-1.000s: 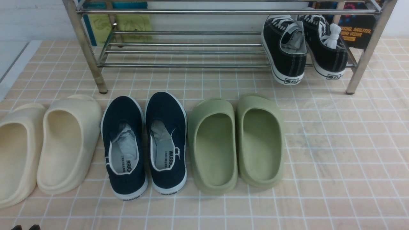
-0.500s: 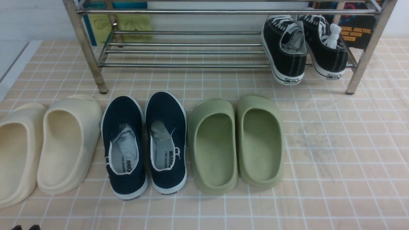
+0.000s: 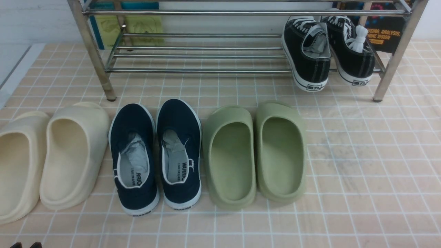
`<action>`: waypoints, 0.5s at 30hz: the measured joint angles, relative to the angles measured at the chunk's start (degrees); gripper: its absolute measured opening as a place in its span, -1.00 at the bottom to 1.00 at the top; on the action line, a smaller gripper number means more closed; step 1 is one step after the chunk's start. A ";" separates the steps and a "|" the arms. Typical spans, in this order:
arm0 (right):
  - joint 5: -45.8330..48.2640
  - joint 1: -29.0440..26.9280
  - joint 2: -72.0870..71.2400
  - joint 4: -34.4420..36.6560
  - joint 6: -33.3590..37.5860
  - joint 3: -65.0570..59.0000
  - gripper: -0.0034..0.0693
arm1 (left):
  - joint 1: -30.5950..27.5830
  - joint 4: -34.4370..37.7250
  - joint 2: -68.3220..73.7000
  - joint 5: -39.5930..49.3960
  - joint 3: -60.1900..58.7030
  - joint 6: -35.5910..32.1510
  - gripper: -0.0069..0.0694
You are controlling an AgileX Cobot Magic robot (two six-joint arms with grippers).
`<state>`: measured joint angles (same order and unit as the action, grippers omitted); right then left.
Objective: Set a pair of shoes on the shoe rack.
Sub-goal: Use the left arm to grab the shoe closest to it
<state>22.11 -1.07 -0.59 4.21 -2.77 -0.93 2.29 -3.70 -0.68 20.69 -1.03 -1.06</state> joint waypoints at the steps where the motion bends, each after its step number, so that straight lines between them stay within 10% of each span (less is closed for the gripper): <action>1: 0.00 0.00 0.00 0.00 0.04 0.00 -0.29 | 0.00 -1.25 0.00 -0.99 -0.18 -0.12 -0.19; 15: 0.00 0.00 0.00 0.00 0.04 0.00 -0.26 | 0.00 -2.78 0.00 -54.85 -0.71 6.02 -0.19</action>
<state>22.11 -1.07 -0.59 4.21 -2.73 -0.93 2.29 -6.47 -0.68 -34.16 -1.74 4.96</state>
